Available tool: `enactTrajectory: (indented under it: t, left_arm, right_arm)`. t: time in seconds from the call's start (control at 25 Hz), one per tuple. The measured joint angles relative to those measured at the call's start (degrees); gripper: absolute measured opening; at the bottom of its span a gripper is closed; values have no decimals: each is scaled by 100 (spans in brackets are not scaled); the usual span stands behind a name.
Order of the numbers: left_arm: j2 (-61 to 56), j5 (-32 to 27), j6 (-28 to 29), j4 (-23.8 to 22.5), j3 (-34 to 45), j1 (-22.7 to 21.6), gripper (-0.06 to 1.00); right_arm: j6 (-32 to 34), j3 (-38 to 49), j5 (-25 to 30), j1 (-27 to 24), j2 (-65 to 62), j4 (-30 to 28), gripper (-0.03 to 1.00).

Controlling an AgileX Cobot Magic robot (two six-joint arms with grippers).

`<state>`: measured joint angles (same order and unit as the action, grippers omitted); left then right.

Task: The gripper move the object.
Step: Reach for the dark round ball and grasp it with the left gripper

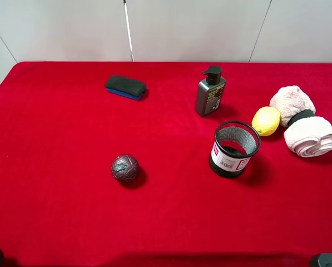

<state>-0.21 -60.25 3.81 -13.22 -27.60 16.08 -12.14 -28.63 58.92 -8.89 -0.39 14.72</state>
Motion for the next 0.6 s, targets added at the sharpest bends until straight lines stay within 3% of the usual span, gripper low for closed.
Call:
enactTrajectory:
  t: [0.6]
  left_arm:
    - [0, 0, 0, 0, 0, 0, 95]
  right_arm:
    - [0, 0, 0, 0, 0, 0, 69]
